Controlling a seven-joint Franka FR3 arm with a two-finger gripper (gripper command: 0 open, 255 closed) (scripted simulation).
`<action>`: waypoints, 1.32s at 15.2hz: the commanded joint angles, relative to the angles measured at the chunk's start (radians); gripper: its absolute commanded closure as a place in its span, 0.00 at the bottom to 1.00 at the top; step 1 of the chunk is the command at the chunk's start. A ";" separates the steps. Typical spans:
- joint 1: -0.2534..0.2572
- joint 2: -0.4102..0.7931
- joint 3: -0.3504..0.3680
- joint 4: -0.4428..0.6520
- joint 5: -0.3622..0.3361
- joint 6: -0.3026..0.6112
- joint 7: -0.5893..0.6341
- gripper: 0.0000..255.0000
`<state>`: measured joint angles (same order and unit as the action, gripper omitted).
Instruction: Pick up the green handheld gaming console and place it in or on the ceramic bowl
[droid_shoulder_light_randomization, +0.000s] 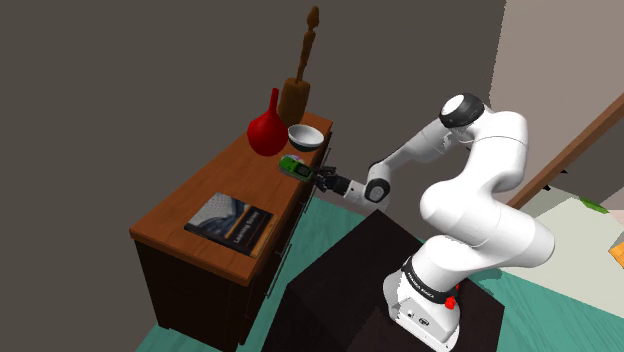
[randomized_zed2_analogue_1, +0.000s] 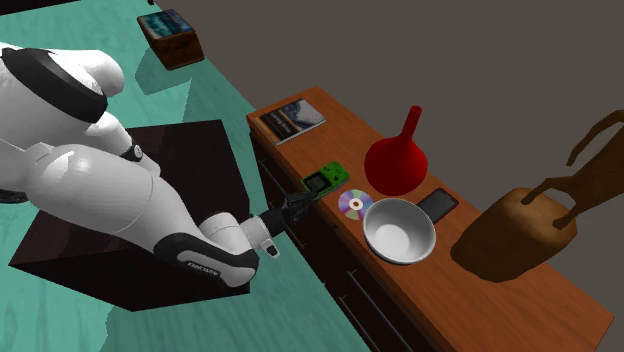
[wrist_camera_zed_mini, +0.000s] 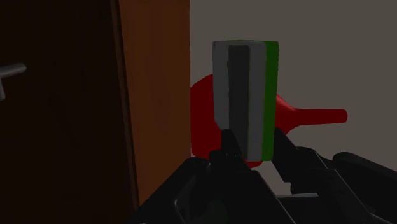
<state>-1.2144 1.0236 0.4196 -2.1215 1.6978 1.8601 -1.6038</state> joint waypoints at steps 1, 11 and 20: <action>-0.008 -0.030 0.008 -0.024 0.005 0.000 0.007 1.00; -0.044 -0.183 0.058 -0.128 0.041 0.006 0.054 1.00; -0.078 -0.325 0.108 -0.209 0.077 0.004 0.113 1.00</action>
<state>-1.2876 0.7140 0.5226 -2.3240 1.7727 1.8650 -1.5001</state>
